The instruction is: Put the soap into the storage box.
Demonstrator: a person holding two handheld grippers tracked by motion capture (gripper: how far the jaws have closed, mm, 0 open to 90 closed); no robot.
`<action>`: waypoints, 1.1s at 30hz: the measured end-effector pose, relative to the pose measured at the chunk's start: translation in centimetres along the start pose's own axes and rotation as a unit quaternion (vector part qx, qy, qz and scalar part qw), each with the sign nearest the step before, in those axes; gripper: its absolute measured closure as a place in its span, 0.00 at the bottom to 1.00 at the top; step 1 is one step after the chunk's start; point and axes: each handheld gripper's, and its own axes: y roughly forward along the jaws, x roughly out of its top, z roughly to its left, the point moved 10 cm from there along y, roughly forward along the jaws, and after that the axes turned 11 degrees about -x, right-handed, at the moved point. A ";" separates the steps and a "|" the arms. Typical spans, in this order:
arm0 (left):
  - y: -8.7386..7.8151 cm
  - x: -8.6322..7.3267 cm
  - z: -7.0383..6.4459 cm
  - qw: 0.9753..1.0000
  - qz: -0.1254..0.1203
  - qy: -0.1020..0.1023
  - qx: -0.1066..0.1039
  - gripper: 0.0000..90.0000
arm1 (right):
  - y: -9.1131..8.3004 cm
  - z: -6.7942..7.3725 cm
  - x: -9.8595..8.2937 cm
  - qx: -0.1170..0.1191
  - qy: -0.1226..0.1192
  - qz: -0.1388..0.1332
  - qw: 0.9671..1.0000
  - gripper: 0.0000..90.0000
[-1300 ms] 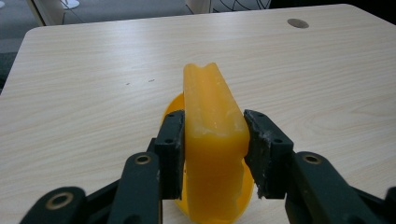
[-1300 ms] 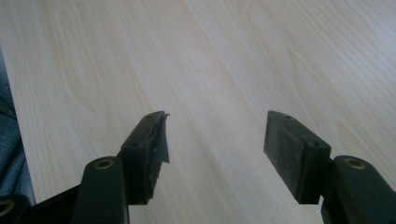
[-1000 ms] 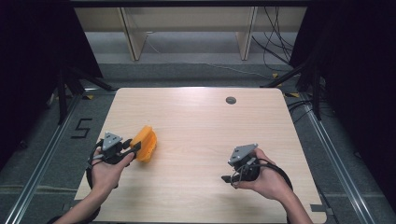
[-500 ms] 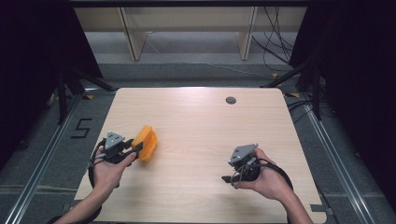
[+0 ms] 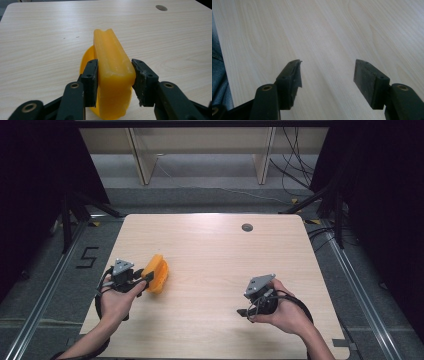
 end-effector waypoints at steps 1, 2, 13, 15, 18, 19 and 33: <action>0.1 0.0 -0.1 1.000 -0.002 -0.005 -0.004 0.64 | 0.0 0.0 0.0 0.000 -0.003 0.000 1.000 0.44; 0.1 0.0 -0.1 1.000 0.001 -0.006 -0.005 0.64 | 0.0 0.0 0.0 0.001 -0.003 0.000 1.000 0.44; 0.3 0.3 -0.4 1.000 -0.003 0.015 -0.014 0.54 | 0.0 0.3 -0.1 0.002 0.008 0.010 1.000 0.44; 0.2 0.5 -0.8 0.999 -0.015 0.029 -0.023 0.50 | 0.0 0.3 -0.1 0.000 0.013 0.006 1.000 0.44; -0.7 0.5 -1.0 0.998 -0.023 0.049 -0.032 0.43 | -0.1 0.1 -0.1 -0.003 0.009 -0.002 1.000 0.43; -1.2 0.5 -1.0 0.997 -0.027 0.055 -0.035 0.41 | -0.3 0.1 -0.2 -0.004 0.017 0.001 1.000 0.43; -8.1 -5.4 2.9 0.994 -0.026 0.001 -0.105 0.37 | -2.2 -3.2 -3.0 -0.107 0.122 -0.082 0.983 0.48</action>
